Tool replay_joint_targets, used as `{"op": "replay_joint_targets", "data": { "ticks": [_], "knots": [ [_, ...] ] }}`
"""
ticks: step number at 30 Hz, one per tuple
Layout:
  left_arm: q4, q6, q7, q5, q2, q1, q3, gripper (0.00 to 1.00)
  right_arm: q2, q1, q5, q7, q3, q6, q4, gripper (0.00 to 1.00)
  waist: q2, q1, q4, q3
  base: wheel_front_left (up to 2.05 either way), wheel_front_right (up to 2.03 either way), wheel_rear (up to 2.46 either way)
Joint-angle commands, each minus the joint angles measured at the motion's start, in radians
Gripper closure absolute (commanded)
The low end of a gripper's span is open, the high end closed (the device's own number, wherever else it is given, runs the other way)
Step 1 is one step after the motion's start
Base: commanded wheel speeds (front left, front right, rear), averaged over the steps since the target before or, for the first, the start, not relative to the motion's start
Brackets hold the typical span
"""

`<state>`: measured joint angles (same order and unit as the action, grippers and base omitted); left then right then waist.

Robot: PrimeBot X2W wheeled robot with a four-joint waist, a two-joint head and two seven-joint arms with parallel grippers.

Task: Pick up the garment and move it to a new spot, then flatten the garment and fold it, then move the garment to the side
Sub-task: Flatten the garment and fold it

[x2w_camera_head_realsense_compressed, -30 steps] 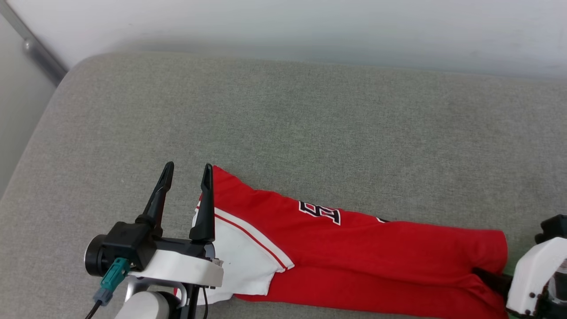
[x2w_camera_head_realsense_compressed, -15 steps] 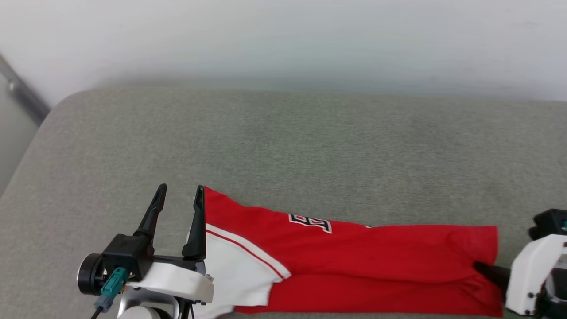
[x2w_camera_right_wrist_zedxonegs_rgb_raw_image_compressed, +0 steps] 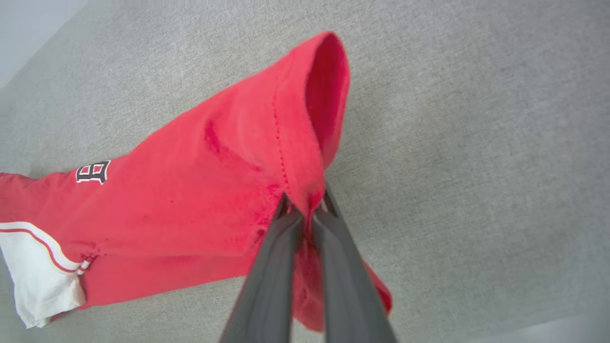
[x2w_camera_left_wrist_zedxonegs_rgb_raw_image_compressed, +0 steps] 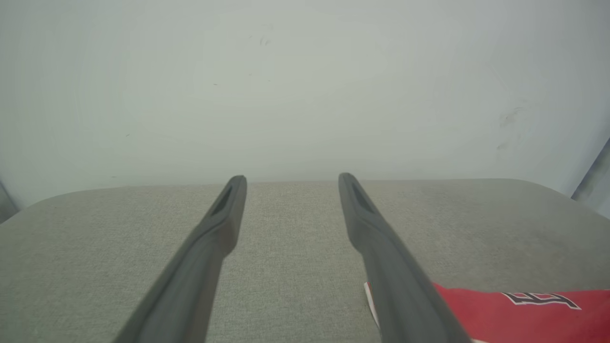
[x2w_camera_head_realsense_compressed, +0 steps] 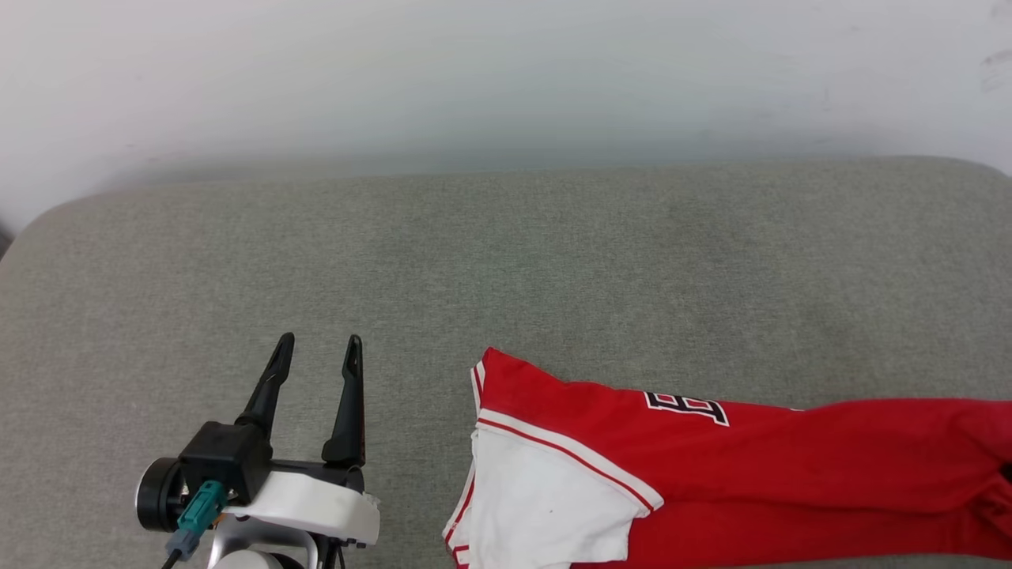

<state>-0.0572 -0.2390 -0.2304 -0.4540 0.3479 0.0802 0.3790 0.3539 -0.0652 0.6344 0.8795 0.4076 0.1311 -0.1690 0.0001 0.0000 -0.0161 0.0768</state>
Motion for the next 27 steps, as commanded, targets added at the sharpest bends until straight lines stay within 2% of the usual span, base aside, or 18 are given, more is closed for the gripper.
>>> {"op": "replay_joint_targets", "data": {
  "ticks": [1, 5, 9, 14, 18, 23, 27],
  "knots": [
    [0.0, -0.005, -0.003, -0.005, 0.005, -0.01, -0.003, 0.0, -0.022, -0.027, 0.004, 0.017, 0.017, -0.001, 0.006, 1.0, -0.0001, 0.0, -0.007, 0.005, 0.0, 0.0, 0.0],
    [-0.001, -0.005, -0.007, -0.007, 0.007, -0.017, -0.007, 0.0, -0.129, -0.056, 0.089, 0.106, 0.053, -0.001, 0.02, 1.0, -0.0001, 0.0, -0.012, 0.0, 0.0, 0.0, 0.0],
    [-0.002, -0.003, -0.002, -0.011, 0.007, -0.014, 0.0, 0.0, -0.239, -0.069, 0.21, 0.214, 0.042, -0.001, 0.055, 1.0, -0.0001, 0.0, -0.006, -0.006, 0.0, 0.0, 0.0],
    [-0.004, 0.007, 0.009, -0.014, 0.006, -0.003, 0.015, 0.0, -0.299, -0.055, 0.359, 0.283, -0.01, -0.001, 0.06, 1.0, -0.0001, 0.0, 0.015, -0.009, 0.0, 0.0, 0.0],
    [-0.002, 0.015, 0.014, -0.013, 0.005, 0.01, 0.024, 0.0, -0.306, -0.066, 0.485, 0.229, -0.117, -0.001, 0.014, 1.0, -0.0001, 0.0, 0.041, -0.003, 0.0, 0.0, 0.0],
    [0.002, 0.017, 0.02, -0.011, -0.002, 0.023, 0.037, 0.0, -0.304, -0.099, 0.62, 0.094, -0.327, -0.001, -0.055, 1.0, -0.0001, 0.0, 0.077, 0.011, 0.0, 0.0, 0.0],
    [0.01, 0.022, 0.018, -0.012, -0.014, 0.035, 0.049, 0.0, -0.304, -0.134, 0.686, -0.022, -0.506, -0.001, -0.113, 1.0, -0.0001, 0.0, 0.105, 0.021, 0.0, 0.0, 0.0]
  ]
}}
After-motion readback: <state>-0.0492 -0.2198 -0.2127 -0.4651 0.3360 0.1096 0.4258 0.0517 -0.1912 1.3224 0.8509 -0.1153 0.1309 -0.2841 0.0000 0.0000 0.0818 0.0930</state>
